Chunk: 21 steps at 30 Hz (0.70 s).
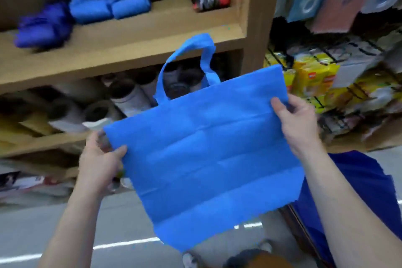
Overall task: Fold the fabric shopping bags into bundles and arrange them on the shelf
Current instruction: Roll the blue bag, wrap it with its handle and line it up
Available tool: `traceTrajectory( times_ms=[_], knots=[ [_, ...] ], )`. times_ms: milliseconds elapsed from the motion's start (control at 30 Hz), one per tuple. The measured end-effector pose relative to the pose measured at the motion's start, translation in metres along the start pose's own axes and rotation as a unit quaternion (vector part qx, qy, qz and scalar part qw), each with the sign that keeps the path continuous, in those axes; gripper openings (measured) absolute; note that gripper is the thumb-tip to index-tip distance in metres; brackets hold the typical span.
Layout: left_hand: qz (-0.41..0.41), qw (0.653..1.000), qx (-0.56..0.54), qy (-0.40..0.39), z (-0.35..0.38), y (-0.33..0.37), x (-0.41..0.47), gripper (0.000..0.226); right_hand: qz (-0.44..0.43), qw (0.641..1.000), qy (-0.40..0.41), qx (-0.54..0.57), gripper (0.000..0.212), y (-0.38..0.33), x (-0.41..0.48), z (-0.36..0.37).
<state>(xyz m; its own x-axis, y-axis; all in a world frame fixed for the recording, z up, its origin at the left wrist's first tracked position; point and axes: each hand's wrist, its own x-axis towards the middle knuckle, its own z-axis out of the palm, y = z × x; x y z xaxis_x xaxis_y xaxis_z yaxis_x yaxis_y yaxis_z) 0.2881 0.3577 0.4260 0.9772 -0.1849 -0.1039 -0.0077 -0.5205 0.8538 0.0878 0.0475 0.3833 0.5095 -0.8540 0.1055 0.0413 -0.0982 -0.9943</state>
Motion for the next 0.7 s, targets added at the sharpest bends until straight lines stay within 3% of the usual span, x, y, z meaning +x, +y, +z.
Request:
traceTrajectory(
  times_ms=[67, 100, 133, 233, 333, 400, 567, 700],
  knots=[
    [0.071, 0.969, 0.199, 0.128, -0.047, -0.024, 0.005, 0.067, -0.09, 0.992, -0.062, -0.059, 0.015, -0.032, -0.015, 0.057],
    [0.118, 0.956, 0.206, 0.172, -0.067, -0.031, 0.004, 0.07, -0.137, 0.983, -0.099, -0.078, 0.014, -0.048, -0.024, 0.087],
    [0.17, 0.953, 0.178, 0.175, -0.084, -0.035, 0.001, 0.07, -0.184, 0.968, -0.136, -0.106, 0.012, -0.063, -0.033, 0.116],
    [0.287, 0.943, 0.156, 0.055, -0.114, -0.032, -0.015, 0.082, -0.311, 0.898, -0.233, -0.205, 0.01, -0.099, -0.059, 0.199],
    [0.208, 0.969, 0.132, 0.004, -0.136, -0.043, -0.003, 0.094, -0.365, 0.846, -0.306, -0.241, 0.014, -0.127, -0.078, 0.267],
    [0.133, 0.986, 0.103, 0.006, -0.16, -0.053, 0.013, 0.083, -0.384, 0.829, -0.338, -0.224, 0.013, -0.144, -0.088, 0.303],
    [0.085, 0.99, 0.056, 0.095, -0.222, -0.065, 0.045, 0.016, -0.369, 0.829, -0.391, -0.155, 0.007, -0.17, -0.095, 0.373],
    [0.1, 0.977, 0.058, 0.178, -0.265, -0.056, 0.074, 0.008, -0.325, 0.853, -0.395, -0.107, 0.018, -0.173, -0.089, 0.424]
  ],
)
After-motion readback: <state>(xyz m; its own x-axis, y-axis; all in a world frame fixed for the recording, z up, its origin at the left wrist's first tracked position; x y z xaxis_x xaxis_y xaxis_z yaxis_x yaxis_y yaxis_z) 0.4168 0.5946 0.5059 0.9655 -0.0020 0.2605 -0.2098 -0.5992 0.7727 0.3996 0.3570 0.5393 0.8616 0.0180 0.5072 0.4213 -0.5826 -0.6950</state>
